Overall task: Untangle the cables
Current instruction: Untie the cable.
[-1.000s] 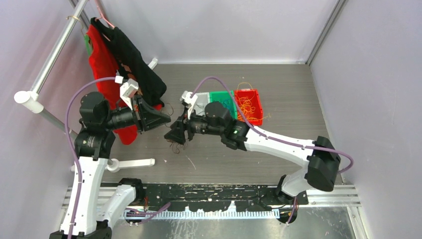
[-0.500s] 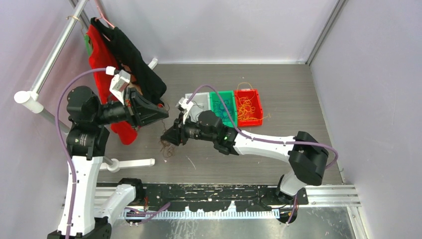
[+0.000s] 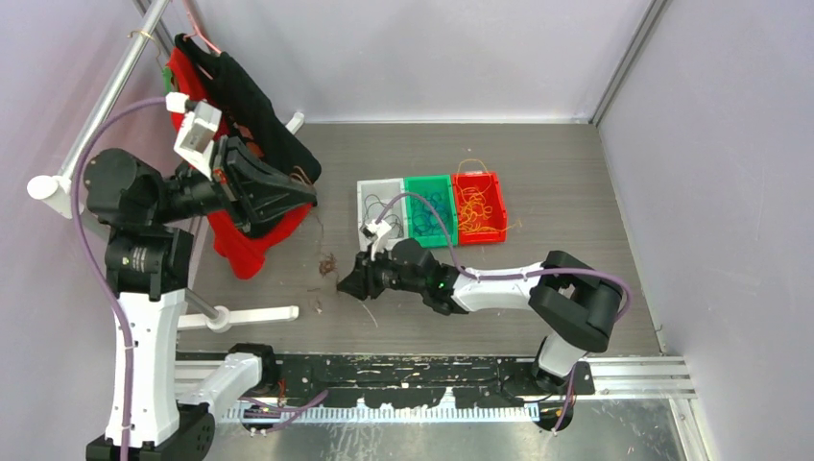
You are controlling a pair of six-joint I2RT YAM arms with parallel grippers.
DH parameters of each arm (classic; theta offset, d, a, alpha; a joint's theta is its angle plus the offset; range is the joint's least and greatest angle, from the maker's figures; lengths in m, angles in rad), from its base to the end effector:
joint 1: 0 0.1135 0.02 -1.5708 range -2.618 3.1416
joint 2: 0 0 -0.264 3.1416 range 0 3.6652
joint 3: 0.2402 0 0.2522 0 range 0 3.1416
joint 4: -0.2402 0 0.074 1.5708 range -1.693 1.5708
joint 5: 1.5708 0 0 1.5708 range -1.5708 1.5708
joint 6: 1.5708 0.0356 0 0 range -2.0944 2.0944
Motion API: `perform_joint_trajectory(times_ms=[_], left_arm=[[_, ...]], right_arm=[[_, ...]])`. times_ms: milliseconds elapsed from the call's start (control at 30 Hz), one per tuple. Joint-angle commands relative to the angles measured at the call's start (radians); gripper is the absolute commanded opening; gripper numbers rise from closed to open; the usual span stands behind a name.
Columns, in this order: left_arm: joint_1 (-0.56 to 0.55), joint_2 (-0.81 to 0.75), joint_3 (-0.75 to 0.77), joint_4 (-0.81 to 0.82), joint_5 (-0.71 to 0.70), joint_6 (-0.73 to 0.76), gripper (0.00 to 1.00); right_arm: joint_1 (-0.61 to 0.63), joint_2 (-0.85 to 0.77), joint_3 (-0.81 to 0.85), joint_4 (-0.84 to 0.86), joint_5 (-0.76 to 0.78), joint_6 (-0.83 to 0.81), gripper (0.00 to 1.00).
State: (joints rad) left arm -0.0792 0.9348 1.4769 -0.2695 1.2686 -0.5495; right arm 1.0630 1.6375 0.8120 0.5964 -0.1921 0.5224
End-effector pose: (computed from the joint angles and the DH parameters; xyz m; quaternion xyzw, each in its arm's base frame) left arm 0.1205 -0.0437 0.5264 0.3457 0.5835 -0.5391 0.4995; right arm 0.1662 0.3126 0.2128 -0.2656 0.7355 0.4935 0.3808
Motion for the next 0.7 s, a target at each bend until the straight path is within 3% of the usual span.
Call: perform_joint_trajectory(times_ms=[0,233,300,500,667], left_arm=[[-0.002,0.028,0.132,0.129,0.000,-0.042,0.00],[-0.002,0.118,0.332,0.164,-0.053,-0.026,0.00],[-0.003,0.131,0.358,0.161,-0.054,-0.028,0.00],[-0.002,0.097,0.279,0.162,-0.056,0.001,0.00],[-0.002,0.056,0.188,0.164,-0.062,0.006,0.00]], right_arm=[[-0.012,-0.004,-0.055,0.061,0.049,0.050,0.35],[-0.012,0.000,-0.122,0.080,0.085,0.132,0.37],[-0.013,-0.033,-0.139,0.084,0.091,0.132,0.42],[-0.018,-0.287,-0.063,-0.159,0.103,-0.005,0.61],[-0.018,-0.438,0.075,-0.326,0.051,-0.101,0.68]])
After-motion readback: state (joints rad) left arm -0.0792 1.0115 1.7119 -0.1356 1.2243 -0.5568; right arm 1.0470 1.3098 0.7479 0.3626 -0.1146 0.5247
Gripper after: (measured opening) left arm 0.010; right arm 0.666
